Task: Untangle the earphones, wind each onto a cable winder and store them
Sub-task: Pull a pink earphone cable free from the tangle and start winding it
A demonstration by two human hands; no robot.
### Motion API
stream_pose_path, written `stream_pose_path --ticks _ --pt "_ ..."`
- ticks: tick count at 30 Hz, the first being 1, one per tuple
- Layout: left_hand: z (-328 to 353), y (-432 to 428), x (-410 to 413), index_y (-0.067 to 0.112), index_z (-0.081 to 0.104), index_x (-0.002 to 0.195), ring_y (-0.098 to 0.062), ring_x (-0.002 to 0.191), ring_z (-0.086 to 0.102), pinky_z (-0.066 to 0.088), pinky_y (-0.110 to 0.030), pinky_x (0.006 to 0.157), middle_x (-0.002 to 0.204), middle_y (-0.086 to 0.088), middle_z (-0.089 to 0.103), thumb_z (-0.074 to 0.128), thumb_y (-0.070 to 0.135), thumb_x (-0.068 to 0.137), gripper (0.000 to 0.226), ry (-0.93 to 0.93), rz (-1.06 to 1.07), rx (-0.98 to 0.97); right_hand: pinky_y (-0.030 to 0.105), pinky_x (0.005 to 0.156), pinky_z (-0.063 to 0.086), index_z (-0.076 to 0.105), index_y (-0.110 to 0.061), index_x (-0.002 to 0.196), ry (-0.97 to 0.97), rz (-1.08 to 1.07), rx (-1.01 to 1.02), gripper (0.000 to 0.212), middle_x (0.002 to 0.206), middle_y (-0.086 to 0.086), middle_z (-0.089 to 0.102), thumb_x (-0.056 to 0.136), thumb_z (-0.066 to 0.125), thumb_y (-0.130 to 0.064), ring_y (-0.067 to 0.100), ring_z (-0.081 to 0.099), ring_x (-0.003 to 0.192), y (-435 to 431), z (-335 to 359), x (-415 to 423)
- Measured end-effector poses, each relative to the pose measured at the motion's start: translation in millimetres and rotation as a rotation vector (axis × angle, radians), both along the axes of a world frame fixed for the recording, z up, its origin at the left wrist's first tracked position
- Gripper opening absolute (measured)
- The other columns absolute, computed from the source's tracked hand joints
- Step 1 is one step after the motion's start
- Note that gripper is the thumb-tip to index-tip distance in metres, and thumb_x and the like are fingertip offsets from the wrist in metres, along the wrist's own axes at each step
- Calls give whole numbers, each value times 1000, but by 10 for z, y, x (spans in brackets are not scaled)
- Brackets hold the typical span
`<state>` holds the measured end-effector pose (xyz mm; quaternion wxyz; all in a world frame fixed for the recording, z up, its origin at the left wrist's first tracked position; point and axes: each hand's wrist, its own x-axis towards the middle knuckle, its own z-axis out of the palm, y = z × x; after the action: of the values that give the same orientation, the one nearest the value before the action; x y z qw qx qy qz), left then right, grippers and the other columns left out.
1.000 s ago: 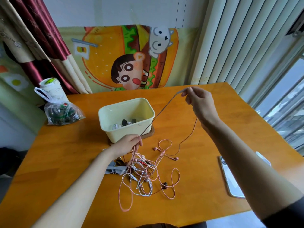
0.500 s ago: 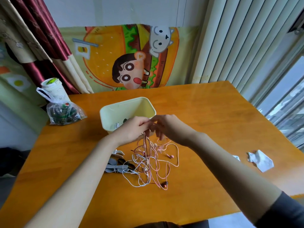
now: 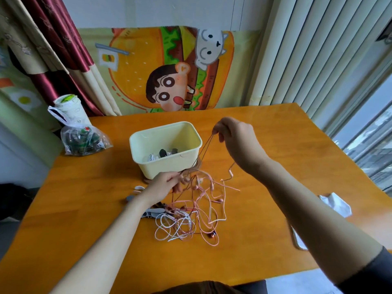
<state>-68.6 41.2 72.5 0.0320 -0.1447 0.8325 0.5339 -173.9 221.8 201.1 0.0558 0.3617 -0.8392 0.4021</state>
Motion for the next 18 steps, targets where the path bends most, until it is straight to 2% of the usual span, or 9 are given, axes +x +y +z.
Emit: stream_pose_path --ticks 2,5,7,9,10,12,15,17,18 --pt "-195 -77 108 16 61 76 -7 52 49 41 -23 60 61 1 52 43 12 101 31 -81 19 -86 9 56 35 54 -13 82 24 -78 -111 25 65 -10 48 101 39 -16 2 46 59 56 172 -55" --pt "-455 -195 294 19 64 78 -11 60 45 36 -26 61 64 1 49 42 13 101 32 -212 38 -173 8 57 36 54 -14 82 60 -105 -144 25 65 -11 52 102 39 -18 1 48 61 118 359 -132" --pt "-535 -222 306 18 67 100 -13 79 55 43 -24 73 89 -5 63 44 12 100 23 -332 16 -204 7 59 37 55 -14 82 41 -77 -106 25 66 -11 53 101 40 -17 0 50 62 110 325 -133" --pt "-453 -178 230 13 53 131 -18 116 53 41 -28 97 131 -9 55 48 10 98 34 -370 24 -238 7 58 37 57 -15 82 -4 -58 -71 24 66 -12 54 101 41 -17 -1 51 62 76 224 -112" --pt "-354 -124 162 14 46 137 -19 127 46 38 -31 103 140 -8 47 50 9 97 41 -320 47 -246 7 58 38 57 -14 82 -24 -47 -46 25 67 -12 54 101 41 -17 -1 51 62 59 172 -105" --pt "-31 52 22 18 44 136 -16 130 41 37 -27 100 140 -1 45 52 11 95 42 -102 114 -218 7 60 40 58 -14 83 -50 -20 7 25 67 -11 55 101 41 -16 0 52 63 37 83 -101" --pt "534 383 -140 25 45 129 -5 126 41 34 -24 98 132 9 47 59 19 93 39 180 98 -5 10 61 42 60 -15 85 -53 14 64 24 68 -11 56 100 42 -17 1 55 65 13 -3 -94" --pt "786 559 -225 29 44 128 1 120 46 37 -20 101 127 11 52 59 23 93 38 249 -5 185 17 62 44 62 -17 85 -44 29 99 23 69 -11 58 100 44 -19 5 58 67 11 -46 -90" --pt "860 618 -257 28 47 124 1 110 53 41 -19 96 116 9 58 57 24 94 32 279 -34 240 22 64 47 62 -19 83 -38 36 120 22 69 -11 59 99 46 -20 8 59 68 18 -56 -96"
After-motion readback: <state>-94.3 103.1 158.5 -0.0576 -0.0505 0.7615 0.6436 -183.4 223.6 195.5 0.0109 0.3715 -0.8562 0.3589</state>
